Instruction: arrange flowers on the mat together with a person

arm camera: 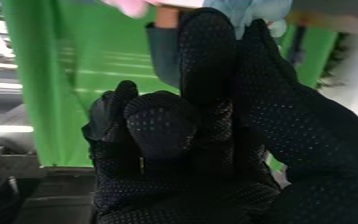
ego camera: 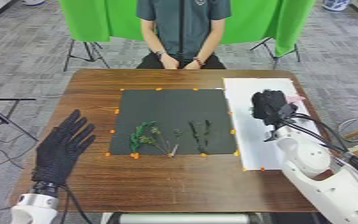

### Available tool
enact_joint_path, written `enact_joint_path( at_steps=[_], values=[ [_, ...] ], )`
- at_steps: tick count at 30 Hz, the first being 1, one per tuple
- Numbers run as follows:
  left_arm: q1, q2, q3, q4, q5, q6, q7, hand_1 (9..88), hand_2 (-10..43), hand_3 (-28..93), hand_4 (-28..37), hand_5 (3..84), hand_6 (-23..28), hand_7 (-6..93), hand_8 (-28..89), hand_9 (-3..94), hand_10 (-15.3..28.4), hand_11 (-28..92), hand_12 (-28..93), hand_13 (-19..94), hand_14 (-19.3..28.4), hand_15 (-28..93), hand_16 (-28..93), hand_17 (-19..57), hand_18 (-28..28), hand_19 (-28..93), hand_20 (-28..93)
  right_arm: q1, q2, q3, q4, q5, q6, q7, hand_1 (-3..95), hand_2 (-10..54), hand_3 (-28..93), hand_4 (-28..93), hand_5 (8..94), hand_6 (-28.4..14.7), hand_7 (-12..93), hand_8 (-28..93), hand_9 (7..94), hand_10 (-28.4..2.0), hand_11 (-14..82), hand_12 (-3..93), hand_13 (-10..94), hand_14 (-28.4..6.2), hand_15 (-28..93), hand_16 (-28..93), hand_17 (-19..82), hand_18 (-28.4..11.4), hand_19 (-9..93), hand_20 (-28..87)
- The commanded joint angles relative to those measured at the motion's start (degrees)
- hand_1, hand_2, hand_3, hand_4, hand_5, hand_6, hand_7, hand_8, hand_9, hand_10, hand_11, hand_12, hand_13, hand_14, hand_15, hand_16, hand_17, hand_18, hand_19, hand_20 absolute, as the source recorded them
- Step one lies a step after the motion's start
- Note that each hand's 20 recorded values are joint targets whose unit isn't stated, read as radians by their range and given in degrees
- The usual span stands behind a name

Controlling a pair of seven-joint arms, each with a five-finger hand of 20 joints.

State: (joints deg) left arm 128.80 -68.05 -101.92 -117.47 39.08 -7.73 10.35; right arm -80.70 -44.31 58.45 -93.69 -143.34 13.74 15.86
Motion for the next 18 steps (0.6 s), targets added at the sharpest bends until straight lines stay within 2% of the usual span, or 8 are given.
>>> enact_joint_path(
  at_steps=[1,2,6,9,13,16,18],
  values=[
    [3.3,2.71,-2.36,-0.51,-0.85,2.16,-0.01,24.0,-3.4,70,-28.3,29.2,3.3,12.4,-7,22.0,10.5,14,15,19,13.4,15,4,-11.9,20.5,38,9,11.3,-2.1,-7.5,-6.3,3.0,3.9,-7.0,52.5,-9.5,80,-28,74.8,1.4,44,1,91.4,-5.1,19.5,50.3,75,-5.3,75,29,38,-20.3,89,44],
    [3.6,3.1,-2.7,-0.63,-0.32,2.33,0.1,24.0,-3.4,70,-28.3,29.2,3.3,12.4,-7,22.0,10.5,14,15,19,13.4,15,4,-11.9,20.5,38,9,13.7,-2.8,-9.5,-6.6,3.5,3.9,-8.7,52.5,-9.5,79,-28,74.8,1.4,44,2,91.5,-5.1,19.5,50.3,75,-5.3,75,29,38,-20.3,89,44],
    [5.1,4.56,-4.34,-1.15,-0.6,2.87,0.38,24.0,-3.3,70,-28.3,29.1,3.3,12.4,-7,22.0,10.5,14,15,19,13.3,15,4,-12.0,20.5,38,9,21.7,-7.6,-16.8,-5.2,4.6,3.4,-13.6,52.5,-9.5,79,-28,74.8,1.4,44,2,91.5,-5.1,19.4,50.4,75,-5.3,76,29,39,-20.2,90,44],
    [5.4,5.29,-4.87,-1.03,-1.74,3.63,0.64,24.0,-3.3,70,-28.3,29.0,3.3,12.3,-7,22.0,10.5,14,15,19,13.2,15,4,-12.0,20.5,38,9,25.3,-12.5,-20.8,-2.3,4.5,2.3,-17.2,52.4,-9.5,79,-28,74.7,1.5,44,2,91.5,-5.1,19.3,50.3,75,-5.2,76,29,38,-20.2,90,44],
    [4.8,6.33,-5.18,-0.92,-1.48,3.62,0.29,24.2,-3.1,70,-28.3,29.0,3.3,12.2,-7,22.0,10.5,14,15,19,13.2,15,4,-12.0,20.5,38,9,27.3,-18.0,-23.8,1.2,2.9,0.7,-22.5,52.5,-9.5,79,-28,74.6,1.5,44,2,91.5,-5.0,19.2,50.1,75,-5.1,76,29,38,-20.1,90,44],
    [4.5,6.61,-5.11,-0.98,-1.44,4.39,1.14,24.1,-3.3,70,-28.3,29.1,3.3,12.3,-7,22.0,10.5,14,15,19,13.1,14,4,-11.9,20.6,38,9,28.0,-22.1,-25.7,4.1,0.0,-2.0,-25.4,52.5,-9.5,79,-28,74.5,1.6,44,2,91.5,-4.9,19.0,49.9,75,-5.0,76,29,38,-20.1,90,44],
    [4.0,6.96,-4.79,-0.88,-1.42,4.78,1.63,24.1,-3.3,70,-28.3,29.1,3.3,12.3,-7,22.0,10.5,14,15,19,13.0,14,4,-11.9,20.6,38,9,28.5,-23.8,-26.8,6.0,-1.5,-1.9,-26.7,52.5,-9.5,79,-28,74.4,1.6,44,2,91.4,-5.0,19.1,49.9,75,-5.0,76,29,38,-20.1,90,44]
  ],
)
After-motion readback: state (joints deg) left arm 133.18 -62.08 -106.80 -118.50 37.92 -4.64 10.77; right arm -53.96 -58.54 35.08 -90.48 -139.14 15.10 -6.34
